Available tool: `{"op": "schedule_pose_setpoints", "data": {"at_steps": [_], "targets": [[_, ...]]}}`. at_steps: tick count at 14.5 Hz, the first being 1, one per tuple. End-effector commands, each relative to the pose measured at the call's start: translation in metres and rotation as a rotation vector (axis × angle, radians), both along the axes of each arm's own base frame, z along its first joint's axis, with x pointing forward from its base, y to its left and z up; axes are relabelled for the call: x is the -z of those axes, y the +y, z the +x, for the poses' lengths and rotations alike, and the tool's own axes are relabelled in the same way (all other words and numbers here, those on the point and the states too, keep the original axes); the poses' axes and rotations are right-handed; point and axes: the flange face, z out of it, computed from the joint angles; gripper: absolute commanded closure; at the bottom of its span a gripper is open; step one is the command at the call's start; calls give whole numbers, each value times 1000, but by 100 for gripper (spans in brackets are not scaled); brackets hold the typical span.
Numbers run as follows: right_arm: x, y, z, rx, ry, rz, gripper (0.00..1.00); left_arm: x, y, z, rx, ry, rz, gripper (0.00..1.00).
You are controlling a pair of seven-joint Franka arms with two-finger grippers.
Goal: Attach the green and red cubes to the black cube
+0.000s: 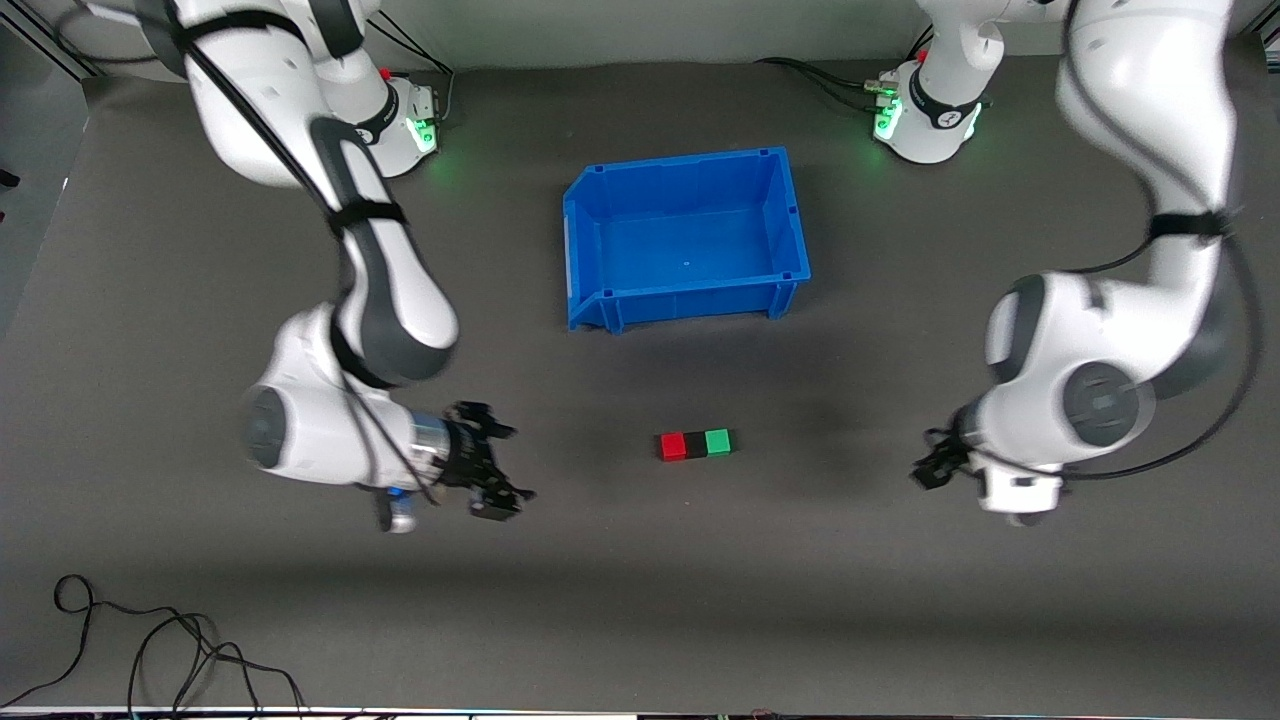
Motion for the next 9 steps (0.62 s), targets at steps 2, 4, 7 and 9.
{"op": "schedule_pose_setpoints", "data": {"at_steps": [2,4,7,9], "targets": [[-66,-70,-23,-197,-18,-68,0,-35,65,-35,236,11,-27,1],[-101,-98,-37,-302,-51,-159,0,-54,80,-44,423,30,-53,0],[-141,-128,-65,-414,-100,-259,0,-98,90,-56,587,-3,-66,0],[-160,-154,-78,-500,-132,-312,0,-120,100,-59,624,-10,-73,0]]}}
